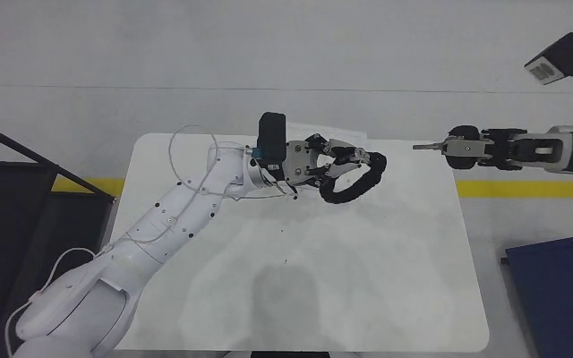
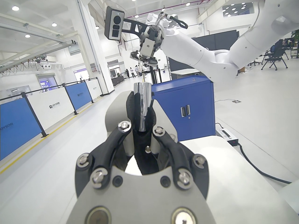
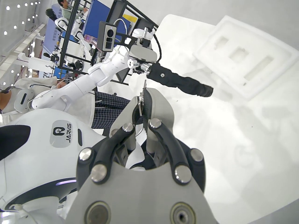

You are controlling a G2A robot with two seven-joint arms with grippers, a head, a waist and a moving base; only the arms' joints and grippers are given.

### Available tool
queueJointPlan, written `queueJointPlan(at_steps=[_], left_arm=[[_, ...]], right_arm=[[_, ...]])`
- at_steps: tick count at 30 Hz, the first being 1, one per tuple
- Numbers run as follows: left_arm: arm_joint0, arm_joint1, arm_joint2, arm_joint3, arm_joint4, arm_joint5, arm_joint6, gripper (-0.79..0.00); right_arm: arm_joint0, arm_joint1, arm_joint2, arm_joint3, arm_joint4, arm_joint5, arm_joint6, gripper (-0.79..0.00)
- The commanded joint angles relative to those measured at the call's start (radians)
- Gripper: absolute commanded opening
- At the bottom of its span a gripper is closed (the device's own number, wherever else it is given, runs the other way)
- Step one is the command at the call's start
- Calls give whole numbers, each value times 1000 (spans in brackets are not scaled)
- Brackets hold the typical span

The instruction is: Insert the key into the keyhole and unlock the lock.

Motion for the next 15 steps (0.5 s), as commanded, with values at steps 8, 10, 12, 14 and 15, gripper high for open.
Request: queueJointPlan(at_steps=[8,10,12,14,15], left_arm=[[-14,-96,93,113,14,50,75,-785],[-17,-111,104,133,18,55,80,-785],[-13,-135,119,164,-6,48,89,-785],[-11,-156,131,195,-22,49,93,-785],[-11,-166,138,209,-23,50,94,-785]], right_arm=[[18,40,-48,-60,-111,113,27,-785],[17,48,-51,-64,-107,113,27,-785],[16,62,-58,-75,-111,117,23,-785],[9,75,-69,-80,-121,128,12,-785],[2,83,-76,-83,-130,132,8,-785]])
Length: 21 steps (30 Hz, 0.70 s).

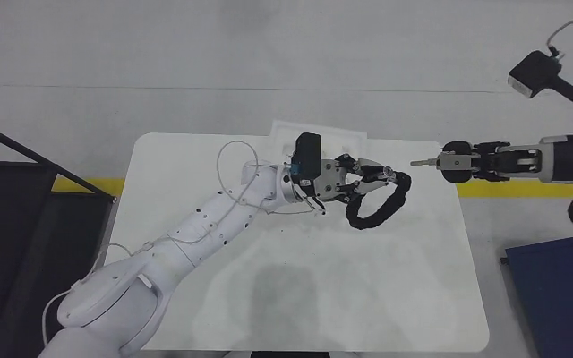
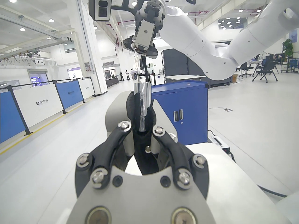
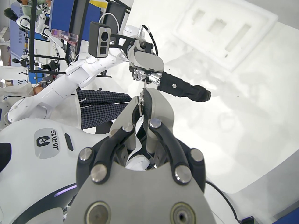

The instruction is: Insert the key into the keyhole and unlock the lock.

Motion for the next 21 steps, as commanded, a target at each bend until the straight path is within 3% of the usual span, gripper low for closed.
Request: queueJointPlan(at_steps=[1,8,21], left_arm=[[1,-19,13,30,-2,2,2,-785],[-3,-78,22,108,9,61,45,-785],[-3,-78,22,108,9,61,45,-785]], right_arm=[[-12,14,-12,-4,-8,9,-9,-785],[-20,43,-18,-16,20,37,-37,-785],[-20,43,-18,-16,20,37,-37,-785]])
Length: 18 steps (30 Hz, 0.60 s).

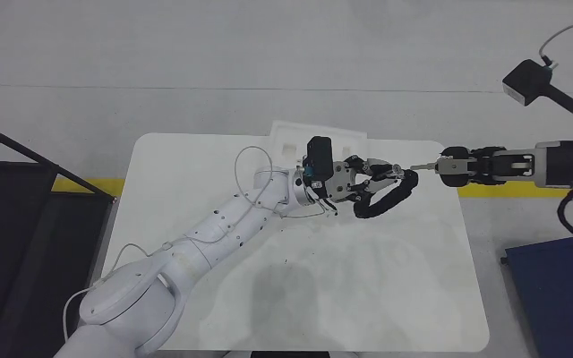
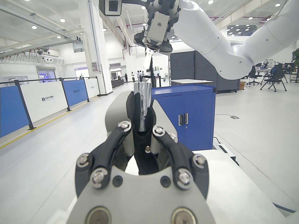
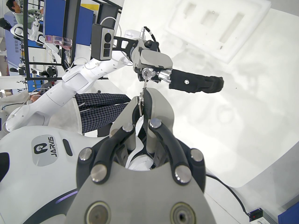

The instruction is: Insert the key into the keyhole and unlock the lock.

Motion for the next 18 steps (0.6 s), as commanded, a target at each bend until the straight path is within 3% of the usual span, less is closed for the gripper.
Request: queueJointPlan(at_steps=[1,9,18], left_arm=[[0,0,0,0,0,0,0,-785],[16,2,-14,-21,4,36,-38,-785],[50,11,-56,-67,107,98,-85,-785]], right_arm=[[0,0,0,0,0,0,0,-785],[-13,3,-1,-10,28,-7,-11,-785],[106,44,-105,-6,-17,-51,51,-785]])
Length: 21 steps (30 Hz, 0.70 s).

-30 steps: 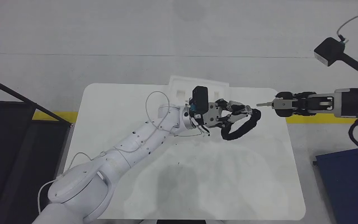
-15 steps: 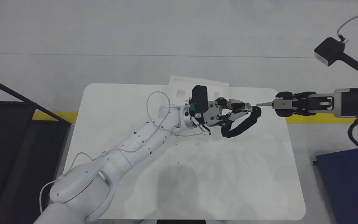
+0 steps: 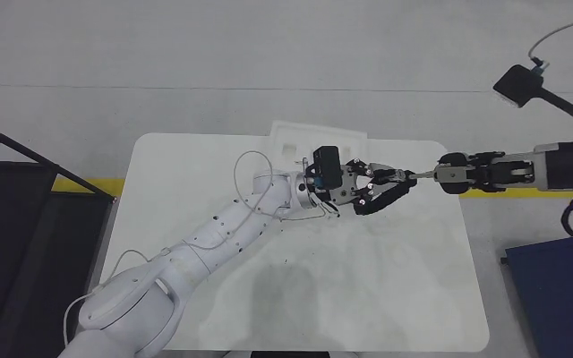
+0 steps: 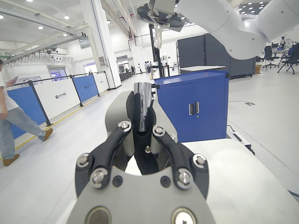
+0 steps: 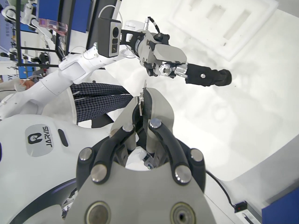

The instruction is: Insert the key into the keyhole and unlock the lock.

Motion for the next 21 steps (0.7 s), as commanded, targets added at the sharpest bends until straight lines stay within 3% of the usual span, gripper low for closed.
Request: queueJointPlan(at_steps=[1,14,21], left_arm=[[7,-1,-6,-10,12,5,1,-785],[41,-17,-40,-27,60,20,-32,-785],[52,-25,-55,-33,85,27,-35,-785]], right_arm=[[37,14,-38,-2,-17,1,-1,-785],[224,103,-274,42,42,10,-10,-785],[281,150,-378,49,107,71,-71,-785]])
